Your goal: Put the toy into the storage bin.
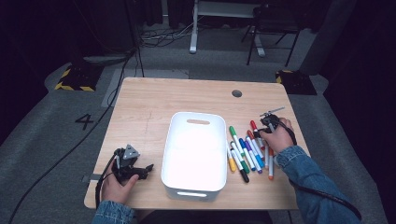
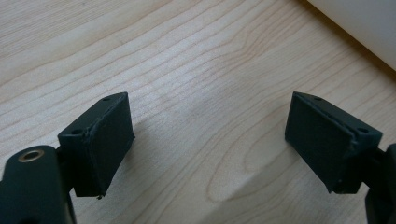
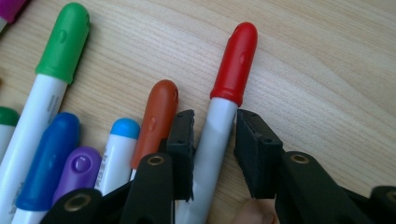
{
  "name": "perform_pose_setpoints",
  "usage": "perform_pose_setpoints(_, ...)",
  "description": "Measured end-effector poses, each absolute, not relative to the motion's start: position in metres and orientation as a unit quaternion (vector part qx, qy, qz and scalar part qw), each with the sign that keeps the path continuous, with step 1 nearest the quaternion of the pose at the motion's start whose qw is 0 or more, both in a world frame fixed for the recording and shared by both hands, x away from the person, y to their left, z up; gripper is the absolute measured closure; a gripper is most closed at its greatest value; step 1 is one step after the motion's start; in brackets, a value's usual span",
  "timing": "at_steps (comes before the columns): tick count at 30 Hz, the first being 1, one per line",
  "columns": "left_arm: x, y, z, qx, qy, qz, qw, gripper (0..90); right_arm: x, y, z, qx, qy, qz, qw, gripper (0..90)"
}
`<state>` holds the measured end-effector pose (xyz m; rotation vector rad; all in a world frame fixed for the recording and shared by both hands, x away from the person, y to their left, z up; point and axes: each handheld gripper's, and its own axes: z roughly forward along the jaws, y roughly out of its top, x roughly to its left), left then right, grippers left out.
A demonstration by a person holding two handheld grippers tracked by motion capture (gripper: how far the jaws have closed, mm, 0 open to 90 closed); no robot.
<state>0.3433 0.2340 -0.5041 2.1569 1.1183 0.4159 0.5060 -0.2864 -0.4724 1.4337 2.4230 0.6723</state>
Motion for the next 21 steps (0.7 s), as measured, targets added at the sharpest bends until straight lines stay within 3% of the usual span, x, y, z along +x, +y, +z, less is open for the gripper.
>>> perform_pose_setpoints(11, 0.343, 0.234, -0.504, 0.825, 0.428, 0.159, 0.332, 15.5, 0.509, -0.278, -0.473, 0.521, 0.811, 0.231, 0.132, 76.5)
perform_pose_setpoints(21, 0.343, 0.234, -0.504, 0.825, 0.428, 0.159, 0.332, 15.5, 0.508, -0.277, -0.469, 0.526, 0.800, 0.252, 0.138, 77.3)
